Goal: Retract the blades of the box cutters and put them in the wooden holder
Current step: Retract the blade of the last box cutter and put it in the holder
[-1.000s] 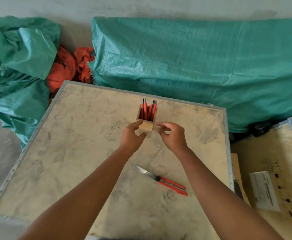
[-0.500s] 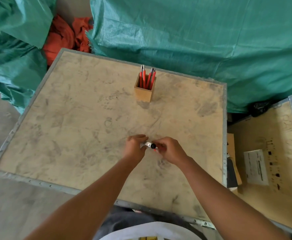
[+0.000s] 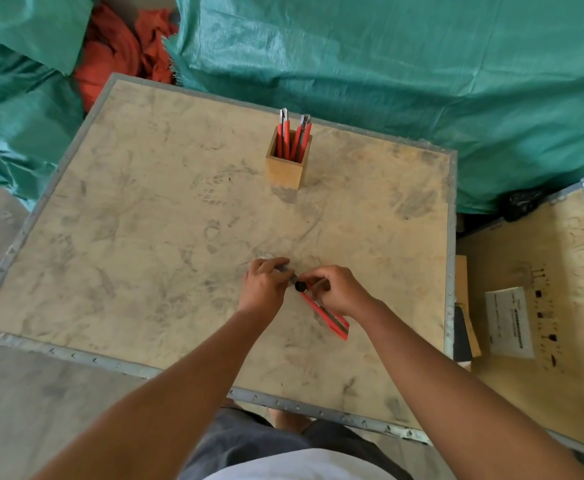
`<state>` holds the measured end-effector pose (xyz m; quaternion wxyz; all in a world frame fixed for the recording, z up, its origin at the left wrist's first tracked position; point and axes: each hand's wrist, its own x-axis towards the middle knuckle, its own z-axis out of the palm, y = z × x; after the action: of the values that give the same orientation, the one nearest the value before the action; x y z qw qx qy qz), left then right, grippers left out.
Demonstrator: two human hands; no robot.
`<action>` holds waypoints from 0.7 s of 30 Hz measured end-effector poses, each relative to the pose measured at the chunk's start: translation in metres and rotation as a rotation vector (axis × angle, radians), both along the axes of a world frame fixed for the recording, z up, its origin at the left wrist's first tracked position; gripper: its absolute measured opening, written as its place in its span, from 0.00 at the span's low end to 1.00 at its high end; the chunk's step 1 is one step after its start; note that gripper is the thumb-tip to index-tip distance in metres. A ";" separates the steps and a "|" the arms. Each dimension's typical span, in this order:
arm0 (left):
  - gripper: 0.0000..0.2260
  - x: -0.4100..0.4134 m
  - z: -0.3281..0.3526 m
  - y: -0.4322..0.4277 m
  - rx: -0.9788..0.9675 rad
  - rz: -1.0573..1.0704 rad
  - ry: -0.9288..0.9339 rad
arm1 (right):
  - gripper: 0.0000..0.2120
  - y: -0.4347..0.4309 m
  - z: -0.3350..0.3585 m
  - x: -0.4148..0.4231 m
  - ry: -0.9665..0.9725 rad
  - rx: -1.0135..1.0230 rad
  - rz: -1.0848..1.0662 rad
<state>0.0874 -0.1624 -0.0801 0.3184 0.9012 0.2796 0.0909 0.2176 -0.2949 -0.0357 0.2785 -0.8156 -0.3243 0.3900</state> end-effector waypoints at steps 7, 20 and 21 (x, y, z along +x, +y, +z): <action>0.10 0.000 0.044 0.020 -0.021 -0.129 -0.198 | 0.11 -0.002 0.032 0.000 0.168 0.134 -0.186; 0.26 -0.036 0.144 -0.007 -0.764 0.071 -0.137 | 0.13 0.031 0.114 0.000 0.229 0.620 -0.563; 0.27 -0.038 0.148 -0.010 -0.794 0.060 -0.137 | 0.14 0.033 0.119 -0.001 0.222 0.641 -0.579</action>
<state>0.0497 -0.1723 0.0680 0.6571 0.6912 0.2974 0.0451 0.2169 -0.2622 0.0833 0.6481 -0.6985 -0.1551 0.2609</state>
